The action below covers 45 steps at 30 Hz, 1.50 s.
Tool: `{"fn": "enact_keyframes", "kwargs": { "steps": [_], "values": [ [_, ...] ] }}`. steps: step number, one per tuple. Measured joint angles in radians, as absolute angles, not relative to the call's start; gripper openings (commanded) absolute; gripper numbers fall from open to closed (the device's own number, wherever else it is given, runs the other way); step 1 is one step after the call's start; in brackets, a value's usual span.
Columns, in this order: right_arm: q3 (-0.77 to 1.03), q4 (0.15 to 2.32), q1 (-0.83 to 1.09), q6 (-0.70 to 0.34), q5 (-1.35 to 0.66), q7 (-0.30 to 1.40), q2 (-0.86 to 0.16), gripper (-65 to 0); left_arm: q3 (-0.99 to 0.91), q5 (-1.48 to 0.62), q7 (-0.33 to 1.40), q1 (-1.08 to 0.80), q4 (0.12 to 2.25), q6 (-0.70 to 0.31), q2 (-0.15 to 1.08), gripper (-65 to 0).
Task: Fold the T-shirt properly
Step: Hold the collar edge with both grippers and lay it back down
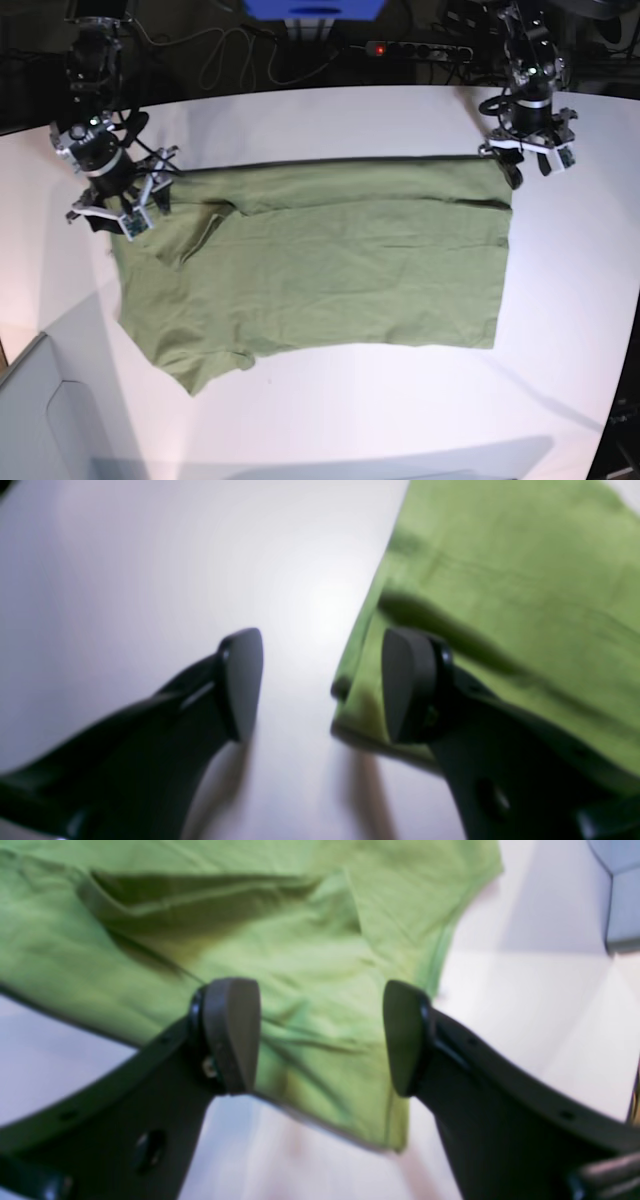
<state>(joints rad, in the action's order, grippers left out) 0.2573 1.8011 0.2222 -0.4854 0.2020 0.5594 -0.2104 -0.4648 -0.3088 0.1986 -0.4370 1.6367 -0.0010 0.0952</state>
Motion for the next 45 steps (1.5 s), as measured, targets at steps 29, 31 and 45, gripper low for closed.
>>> {"fn": "enact_keyframes", "kwargs": {
  "steps": [29,31,45],
  "values": [
    [0.418,1.715,0.237,-0.485,0.202,0.557,-0.213,-27.0,-0.389,-0.319,0.120,-0.374,1.468,-0.005,0.097,-65.0],
    [0.418,1.700,0.236,-0.485,0.198,0.553,-0.213,-27.0,-0.389,-0.319,0.119,-0.378,1.469,-0.005,0.097,-65.0],
    [0.447,1.520,0.200,-0.579,0.177,0.515,-0.238,-34.0,-0.389,-0.319,0.119,-0.389,1.473,-0.009,0.098,-65.0]
  ]
}}
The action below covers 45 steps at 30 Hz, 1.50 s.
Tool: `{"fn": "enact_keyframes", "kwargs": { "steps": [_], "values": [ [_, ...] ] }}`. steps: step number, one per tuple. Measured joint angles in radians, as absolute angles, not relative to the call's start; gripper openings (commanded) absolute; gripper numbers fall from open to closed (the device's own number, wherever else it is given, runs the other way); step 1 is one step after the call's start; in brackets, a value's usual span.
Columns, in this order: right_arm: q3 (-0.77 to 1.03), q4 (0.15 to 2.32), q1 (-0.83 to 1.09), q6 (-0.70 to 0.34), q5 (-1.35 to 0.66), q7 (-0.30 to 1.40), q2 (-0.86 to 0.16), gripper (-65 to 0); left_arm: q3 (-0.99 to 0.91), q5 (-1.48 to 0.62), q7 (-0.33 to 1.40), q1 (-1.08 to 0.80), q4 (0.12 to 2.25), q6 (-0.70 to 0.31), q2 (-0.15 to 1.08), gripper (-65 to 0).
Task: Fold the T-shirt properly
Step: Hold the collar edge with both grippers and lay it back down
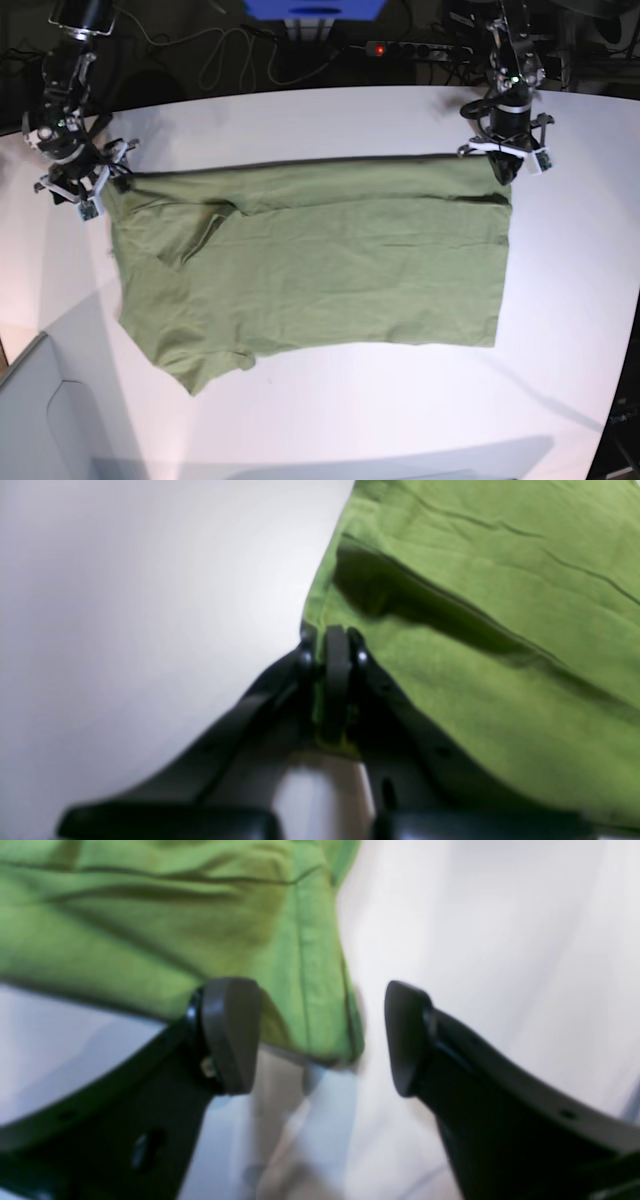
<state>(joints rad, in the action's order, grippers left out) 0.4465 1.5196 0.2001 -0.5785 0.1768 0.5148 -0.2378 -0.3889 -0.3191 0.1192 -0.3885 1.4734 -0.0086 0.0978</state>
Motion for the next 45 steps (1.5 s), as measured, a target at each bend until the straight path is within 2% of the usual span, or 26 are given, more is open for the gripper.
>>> {"fn": "enact_keyframes", "kwargs": {
  "steps": [3,6,7,14,21,30,45],
  "values": [
    [0.471,1.489,0.196,-0.632,0.149,0.497,-0.238,-46.5,-0.389,-0.319,0.119,-0.389,1.472,-0.009,0.097,-65.0],
    [0.470,1.472,0.195,-0.639,0.144,0.485,-0.238,-63.5,-0.389,-0.319,0.117,-0.390,1.472,-0.009,0.097,-65.0],
    [0.469,1.473,0.195,-0.639,0.146,0.485,-0.236,-65.0,-0.389,-0.319,0.110,-0.394,1.473,-0.009,0.098,-65.0],
    [0.466,1.552,0.233,-0.647,0.191,0.546,-0.253,-64.9,-0.388,-0.315,0.165,-0.475,1.569,-0.008,0.096,-65.0],
    [0.527,1.740,0.281,-0.653,0.189,0.558,-0.249,-64.9,-0.406,-0.311,0.214,-0.548,1.679,-0.004,0.093,-65.0],
    [0.530,1.861,0.352,-0.654,0.188,0.604,-0.224,-64.9,-0.440,-0.311,0.207,-0.605,1.784,-0.005,0.070,-65.0],
    [0.528,1.855,0.475,-0.653,0.190,0.603,-0.213,-64.9,-0.441,-0.316,0.160,-0.695,1.670,-0.008,0.059,-65.0]
  ]
}}
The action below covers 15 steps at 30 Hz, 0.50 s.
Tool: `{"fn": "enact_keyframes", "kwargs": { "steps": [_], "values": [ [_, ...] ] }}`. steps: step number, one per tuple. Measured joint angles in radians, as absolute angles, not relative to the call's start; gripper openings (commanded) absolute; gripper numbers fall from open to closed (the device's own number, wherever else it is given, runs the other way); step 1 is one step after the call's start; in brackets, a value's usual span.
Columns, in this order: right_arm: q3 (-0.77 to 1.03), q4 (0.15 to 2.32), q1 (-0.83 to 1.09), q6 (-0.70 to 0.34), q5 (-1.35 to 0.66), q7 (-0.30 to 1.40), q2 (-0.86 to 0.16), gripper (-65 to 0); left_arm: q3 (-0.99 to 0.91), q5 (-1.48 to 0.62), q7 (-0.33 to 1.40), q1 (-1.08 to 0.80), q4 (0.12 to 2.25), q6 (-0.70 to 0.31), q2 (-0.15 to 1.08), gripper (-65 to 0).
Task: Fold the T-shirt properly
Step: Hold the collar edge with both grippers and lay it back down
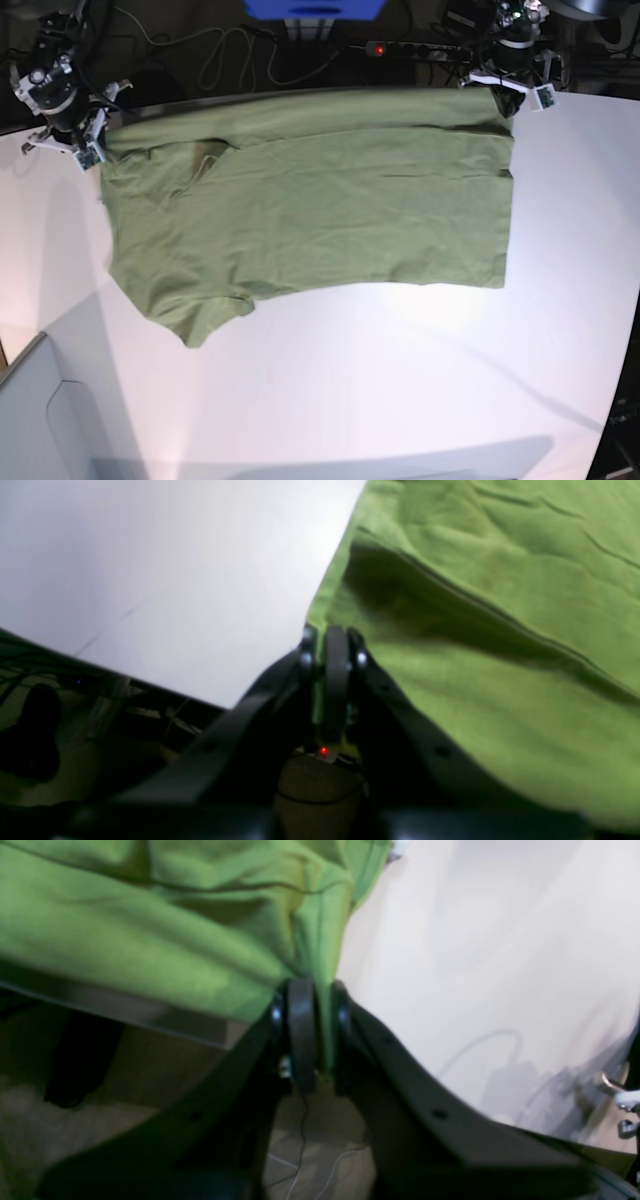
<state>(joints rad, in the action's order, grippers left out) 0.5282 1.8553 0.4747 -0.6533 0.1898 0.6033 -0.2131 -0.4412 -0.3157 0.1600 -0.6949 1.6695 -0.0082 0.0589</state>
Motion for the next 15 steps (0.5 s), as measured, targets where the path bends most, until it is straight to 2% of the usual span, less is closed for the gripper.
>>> {"fn": "enact_keyframes", "kwargs": {
  "steps": [15],
  "values": [
    [0.525,1.777,0.500,-0.653,0.198,0.602,-0.196,-63.7,-0.436,-0.315,0.174,-0.704,1.686,-0.005,0.061,-65.0]
  ]
}}
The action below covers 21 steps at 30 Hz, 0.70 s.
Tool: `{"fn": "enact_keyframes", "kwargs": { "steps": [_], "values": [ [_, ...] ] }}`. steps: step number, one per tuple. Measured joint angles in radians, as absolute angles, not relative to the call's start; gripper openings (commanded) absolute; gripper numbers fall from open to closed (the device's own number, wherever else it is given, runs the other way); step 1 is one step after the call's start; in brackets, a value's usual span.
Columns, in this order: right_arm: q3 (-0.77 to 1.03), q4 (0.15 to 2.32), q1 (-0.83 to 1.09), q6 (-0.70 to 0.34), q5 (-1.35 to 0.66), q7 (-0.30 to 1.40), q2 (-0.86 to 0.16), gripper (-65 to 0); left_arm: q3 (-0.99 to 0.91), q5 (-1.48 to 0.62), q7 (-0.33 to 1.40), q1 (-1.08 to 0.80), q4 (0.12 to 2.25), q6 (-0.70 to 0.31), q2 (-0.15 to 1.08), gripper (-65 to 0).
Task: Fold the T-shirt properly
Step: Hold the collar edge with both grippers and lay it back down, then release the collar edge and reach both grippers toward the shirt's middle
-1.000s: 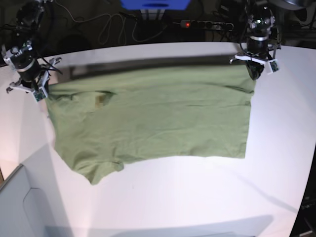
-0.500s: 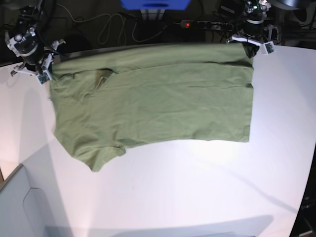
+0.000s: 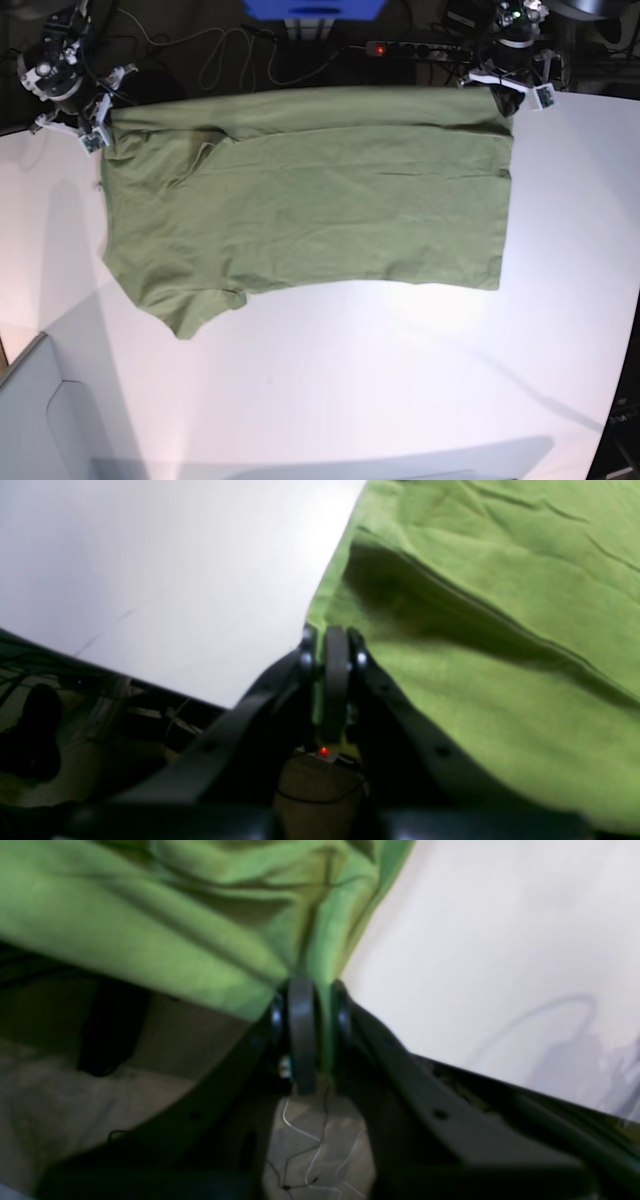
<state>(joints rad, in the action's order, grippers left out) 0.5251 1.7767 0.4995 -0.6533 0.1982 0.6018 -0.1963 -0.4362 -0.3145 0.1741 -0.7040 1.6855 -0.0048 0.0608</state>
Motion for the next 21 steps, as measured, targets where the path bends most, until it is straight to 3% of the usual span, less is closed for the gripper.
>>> {"fn": "enact_keyframes", "kwargs": {
  "steps": [3,6,10,21],
  "values": [
    [0.525,1.777,0.501,-0.654,0.198,0.603,-0.196,-54.9,-0.437,-0.314,0.194,-0.707,1.705,0.000,0.060,-58.3],
    [0.525,1.783,0.500,-0.653,0.199,0.602,-0.196,-41.0,-0.439,-0.311,0.201,-0.716,1.732,0.004,0.060,-48.9],
    [0.530,1.807,0.503,-0.654,0.203,0.604,-0.196,-27.0,-0.442,-0.311,0.199,-0.725,1.768,0.004,0.060,-46.8],
    [0.532,1.959,0.484,-0.653,0.204,0.616,-0.196,-24.9,-0.589,-0.310,0.202,-0.717,1.933,0.004,0.023,-46.3]
  ]
}}
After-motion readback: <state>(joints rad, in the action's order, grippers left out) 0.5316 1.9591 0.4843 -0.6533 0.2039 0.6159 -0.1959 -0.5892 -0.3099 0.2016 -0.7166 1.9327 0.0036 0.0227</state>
